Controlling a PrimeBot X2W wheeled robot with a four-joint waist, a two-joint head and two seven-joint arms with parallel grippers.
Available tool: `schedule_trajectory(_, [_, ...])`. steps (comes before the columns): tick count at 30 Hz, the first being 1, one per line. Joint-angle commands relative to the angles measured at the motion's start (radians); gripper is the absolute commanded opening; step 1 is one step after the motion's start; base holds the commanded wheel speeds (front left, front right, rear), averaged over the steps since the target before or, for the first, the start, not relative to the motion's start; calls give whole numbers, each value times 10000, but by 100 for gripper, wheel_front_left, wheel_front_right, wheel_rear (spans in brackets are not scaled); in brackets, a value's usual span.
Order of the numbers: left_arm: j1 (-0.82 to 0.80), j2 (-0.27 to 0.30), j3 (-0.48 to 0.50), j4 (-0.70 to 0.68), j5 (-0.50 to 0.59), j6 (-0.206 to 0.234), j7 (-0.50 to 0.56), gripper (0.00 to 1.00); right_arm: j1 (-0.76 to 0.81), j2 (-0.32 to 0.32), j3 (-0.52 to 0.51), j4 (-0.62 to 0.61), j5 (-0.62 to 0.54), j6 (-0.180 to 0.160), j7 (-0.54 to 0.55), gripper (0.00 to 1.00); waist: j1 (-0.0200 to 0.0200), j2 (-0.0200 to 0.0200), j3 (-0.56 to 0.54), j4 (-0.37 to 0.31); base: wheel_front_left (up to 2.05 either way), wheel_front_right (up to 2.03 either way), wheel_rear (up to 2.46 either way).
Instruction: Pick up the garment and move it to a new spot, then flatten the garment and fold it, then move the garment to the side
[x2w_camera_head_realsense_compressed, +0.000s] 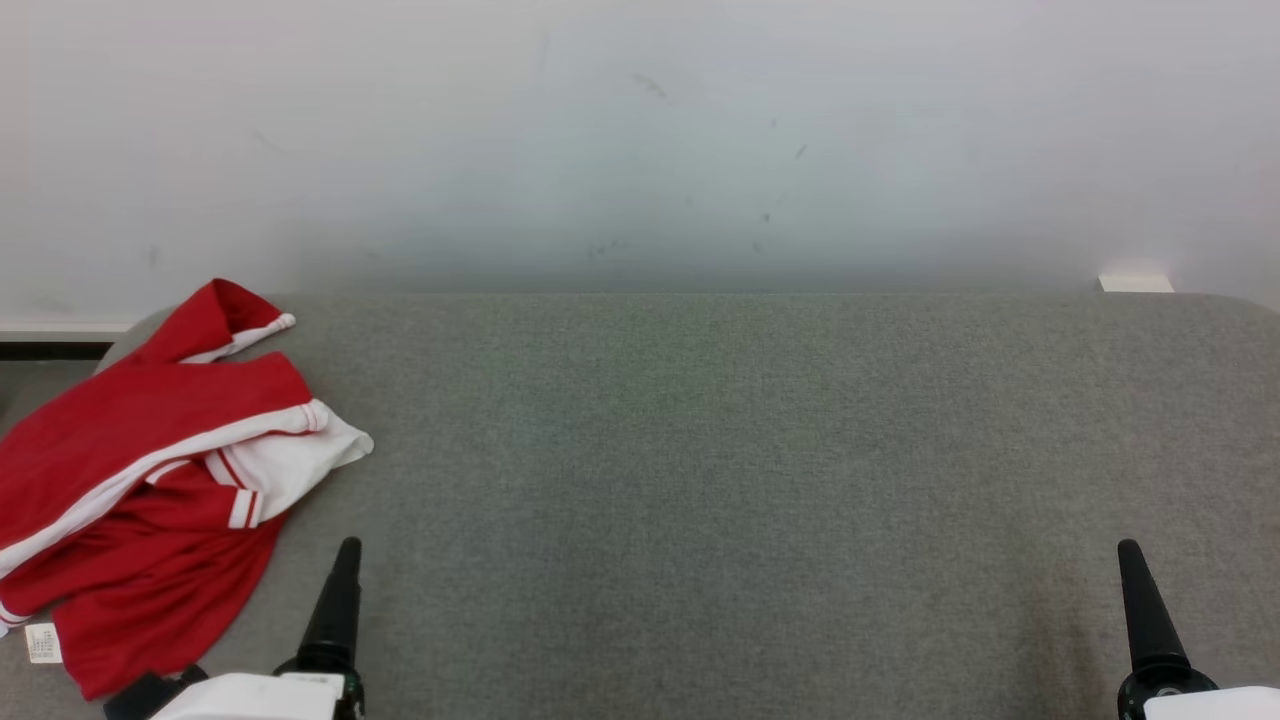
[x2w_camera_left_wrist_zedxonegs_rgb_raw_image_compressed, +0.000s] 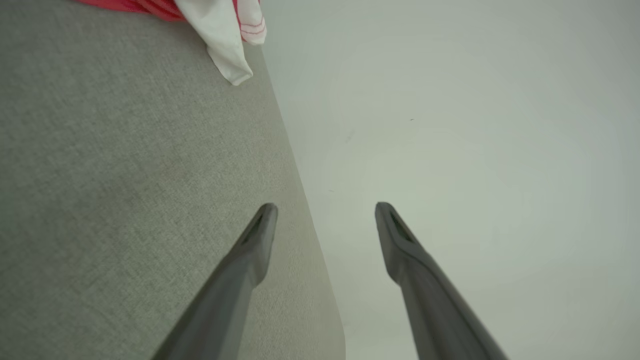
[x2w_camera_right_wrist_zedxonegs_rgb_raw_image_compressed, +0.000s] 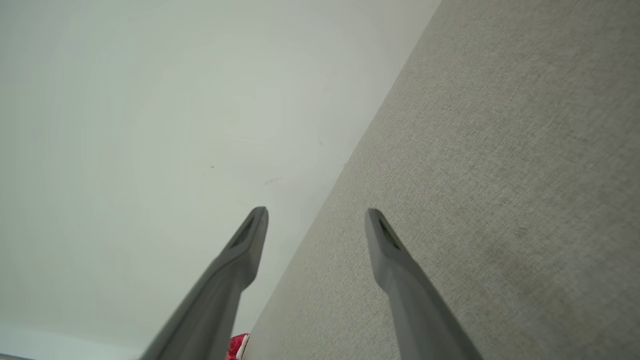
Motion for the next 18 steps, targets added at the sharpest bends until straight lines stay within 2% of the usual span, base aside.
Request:
schedule_trajectory(1, [-118, 60, -116, -245, 573, 83, -131, 100, -35, -125, 43, -280, -521, -3, -124, 100, 0, 0, 2, 4, 0, 0, 0])
schedule_trajectory(14, [-23, 77, -716, -370, 3530, 592, -647, 100, 239, -266, 428, -584, -2965, -6, -643, 100, 0, 0, -1, 28, 0, 0, 0])
schedule_trajectory(18, [-5, 80, -792, -399, 4068, 688, -761, 100, 292, -298, 505, -627, -3413, -6, -751, 100, 0, 0, -4, 29, 0, 0, 0])
